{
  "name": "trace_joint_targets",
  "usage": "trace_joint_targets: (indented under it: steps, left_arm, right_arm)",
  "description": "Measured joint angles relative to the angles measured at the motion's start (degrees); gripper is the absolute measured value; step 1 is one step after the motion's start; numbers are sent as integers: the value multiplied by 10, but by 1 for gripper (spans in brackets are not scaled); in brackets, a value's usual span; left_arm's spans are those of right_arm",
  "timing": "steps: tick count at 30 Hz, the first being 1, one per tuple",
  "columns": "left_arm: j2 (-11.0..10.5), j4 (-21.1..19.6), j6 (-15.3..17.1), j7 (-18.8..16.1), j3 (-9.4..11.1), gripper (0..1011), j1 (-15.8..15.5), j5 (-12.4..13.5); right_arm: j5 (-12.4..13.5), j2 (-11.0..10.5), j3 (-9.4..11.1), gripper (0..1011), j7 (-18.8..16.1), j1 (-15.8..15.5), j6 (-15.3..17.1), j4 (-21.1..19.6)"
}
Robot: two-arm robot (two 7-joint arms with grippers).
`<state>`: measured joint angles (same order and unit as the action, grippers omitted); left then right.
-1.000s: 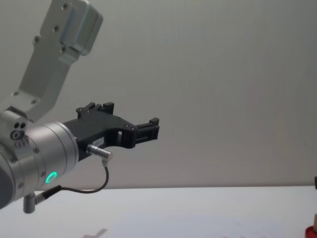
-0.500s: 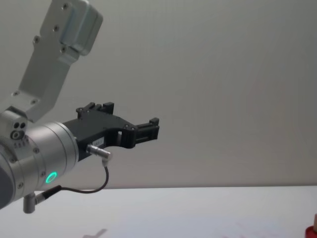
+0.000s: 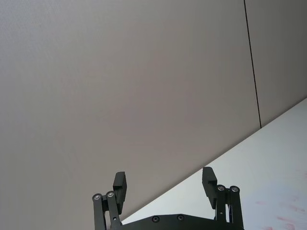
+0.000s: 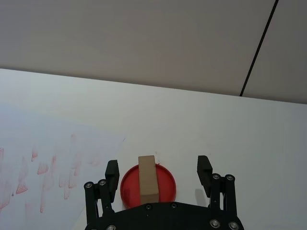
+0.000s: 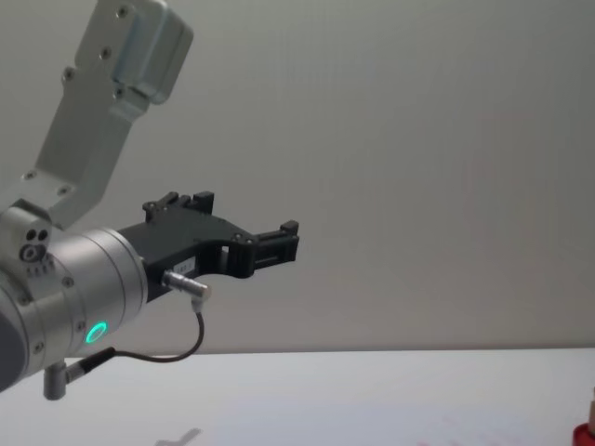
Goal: Use the one hand to pick up the stamp and affix it onto the A4 paper.
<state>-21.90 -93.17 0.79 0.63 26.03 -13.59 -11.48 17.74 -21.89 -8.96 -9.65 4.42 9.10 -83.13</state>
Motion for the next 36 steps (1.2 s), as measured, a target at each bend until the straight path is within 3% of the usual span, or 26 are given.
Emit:
trace_joint_targets:
  steps: [27, 36]
  left_arm:
    - [0, 0, 0, 0, 0, 1001, 0, 0]
    - [0, 0, 0, 0, 0, 1001, 0, 0]
  right_arm:
    - [-17, 27, -17, 996, -16, 40, 18, 60]
    - [-24, 34, -21, 766, -15, 51, 24, 75]
